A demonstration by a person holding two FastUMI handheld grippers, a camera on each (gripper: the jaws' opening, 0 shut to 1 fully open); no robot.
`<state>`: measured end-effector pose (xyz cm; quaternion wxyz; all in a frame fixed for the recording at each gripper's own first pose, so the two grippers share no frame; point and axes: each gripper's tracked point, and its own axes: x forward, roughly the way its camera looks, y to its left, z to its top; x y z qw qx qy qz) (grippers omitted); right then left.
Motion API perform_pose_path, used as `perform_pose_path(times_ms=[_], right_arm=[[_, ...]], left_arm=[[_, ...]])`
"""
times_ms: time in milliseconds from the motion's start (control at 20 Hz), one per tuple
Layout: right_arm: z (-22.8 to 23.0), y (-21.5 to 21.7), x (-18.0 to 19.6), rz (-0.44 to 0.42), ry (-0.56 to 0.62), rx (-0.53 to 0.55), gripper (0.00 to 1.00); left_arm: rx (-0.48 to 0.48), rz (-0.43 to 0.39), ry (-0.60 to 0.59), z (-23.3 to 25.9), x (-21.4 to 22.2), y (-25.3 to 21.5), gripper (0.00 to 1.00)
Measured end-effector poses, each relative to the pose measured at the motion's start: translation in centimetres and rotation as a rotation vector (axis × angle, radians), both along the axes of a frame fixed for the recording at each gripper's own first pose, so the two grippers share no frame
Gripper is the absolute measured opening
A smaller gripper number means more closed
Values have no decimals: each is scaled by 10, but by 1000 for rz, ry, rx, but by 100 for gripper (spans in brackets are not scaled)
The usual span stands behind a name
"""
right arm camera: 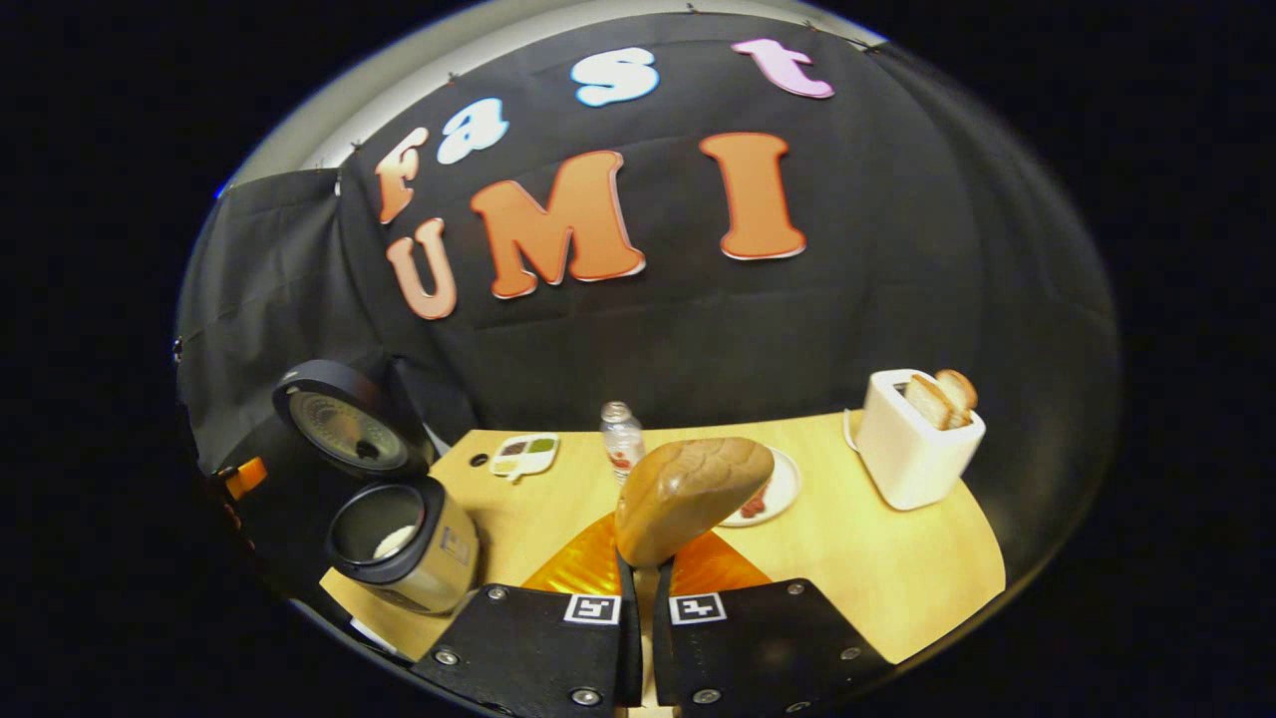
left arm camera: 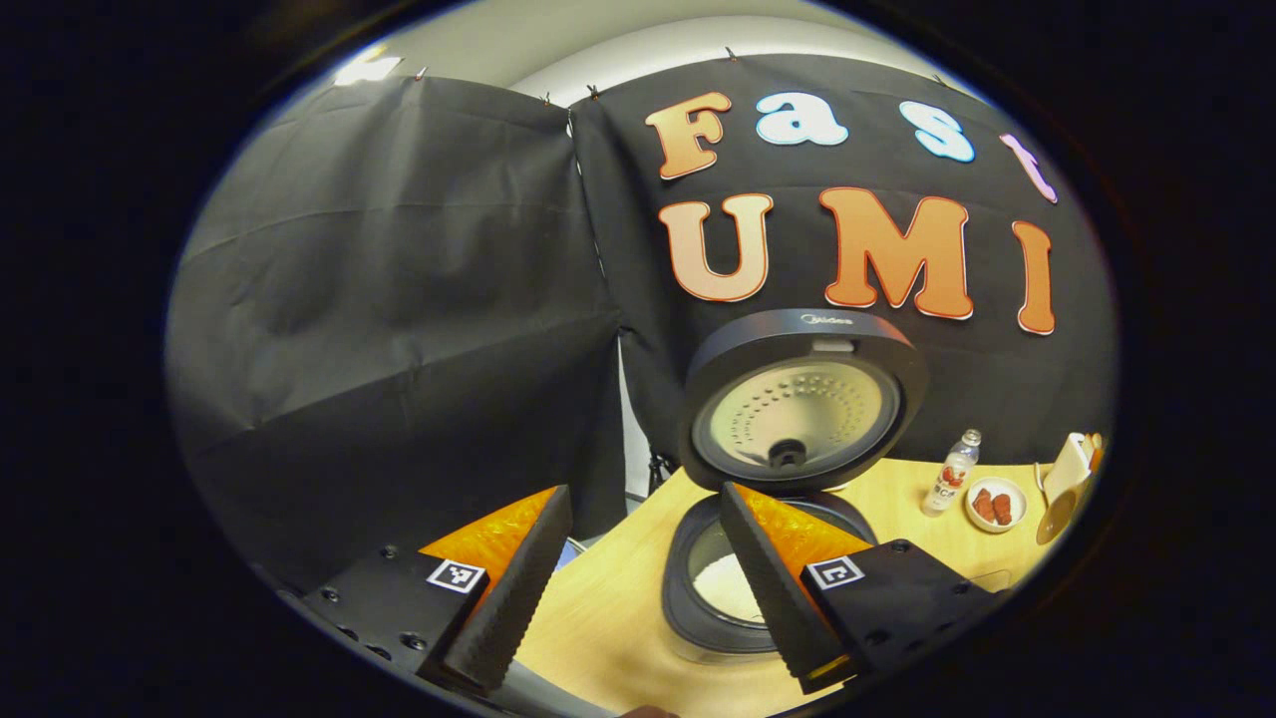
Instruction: Close the left gripper, press the button to open the rice cooker; take a wooden spoon from the chopstick holder with the right hand, scoop a spoonful of rice and pour it into the rice cooker, then put the wooden spoon back into the chopstick holder.
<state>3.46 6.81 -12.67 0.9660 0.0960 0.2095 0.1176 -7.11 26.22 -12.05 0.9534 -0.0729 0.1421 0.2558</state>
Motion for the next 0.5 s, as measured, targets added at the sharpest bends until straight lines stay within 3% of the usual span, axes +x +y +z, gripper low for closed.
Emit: perform_pose_path(times_ms=[250, 400, 500], right_arm=[[-38, -70, -20, -121, 91, 4, 4], [-56, -90, -32, -151, 128, 10, 4], [-69, -92, -40, -161, 161, 45, 4]], left_arm=[[-15, -45, 12, 2, 18, -37, 100], [6, -69, -2, 16, 27, -52, 96], [10, -76, -11, 22, 33, -58, 100]])
